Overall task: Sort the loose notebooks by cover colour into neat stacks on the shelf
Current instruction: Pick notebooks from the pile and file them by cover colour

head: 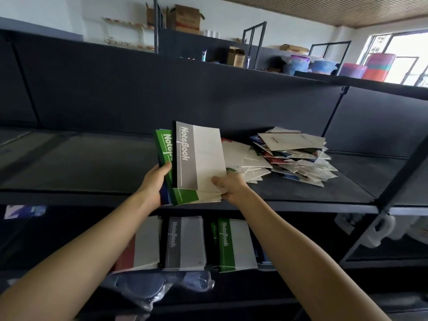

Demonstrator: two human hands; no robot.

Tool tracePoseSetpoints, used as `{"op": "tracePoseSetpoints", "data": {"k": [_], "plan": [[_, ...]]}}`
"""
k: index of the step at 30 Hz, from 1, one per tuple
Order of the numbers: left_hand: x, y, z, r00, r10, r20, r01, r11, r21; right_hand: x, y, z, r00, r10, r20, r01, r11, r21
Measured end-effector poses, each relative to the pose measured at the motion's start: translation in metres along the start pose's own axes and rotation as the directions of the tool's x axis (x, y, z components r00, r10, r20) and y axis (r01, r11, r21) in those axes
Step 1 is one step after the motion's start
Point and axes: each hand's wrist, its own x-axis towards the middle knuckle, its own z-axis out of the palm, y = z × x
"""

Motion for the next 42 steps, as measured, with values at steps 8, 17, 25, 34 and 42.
{"op": "tracePoseSetpoints", "data": {"k": [8, 17, 25, 34, 42], "plan": [[-0.067, -0.074, 0.053, 0.999, -0.038, 0.036, 0.037, 0.999, 0.034, -0.06, 0.04, -0.094, 0.993, 0.015, -0.119, -0.027, 0.995, -0.101], [-0.144, -0.199, 0.054, 0.984, -0.145, -0.108, 0.17, 0.946, 0.276, -0.125, 0.165, -0.168, 0.962, 0.205, -0.178, -0.241, 0.947, -0.212], [-0.199, -0.267, 0.025, 0.945, -0.283, -0.164, 0.323, 0.883, 0.341, -0.164, 0.255, -0.182, 0.909, 0.36, -0.208, -0.412, 0.85, -0.328], [-0.219, -0.285, -0.03, 0.89, -0.443, -0.104, 0.453, 0.836, 0.31, -0.173, 0.295, -0.151, 0.862, 0.485, -0.15, -0.501, 0.766, -0.404], [-0.203, -0.266, -0.057, 0.905, -0.385, -0.184, 0.419, 0.883, 0.213, -0.158, 0.289, -0.106, 0.85, 0.504, -0.152, -0.5, 0.683, -0.533]]}}
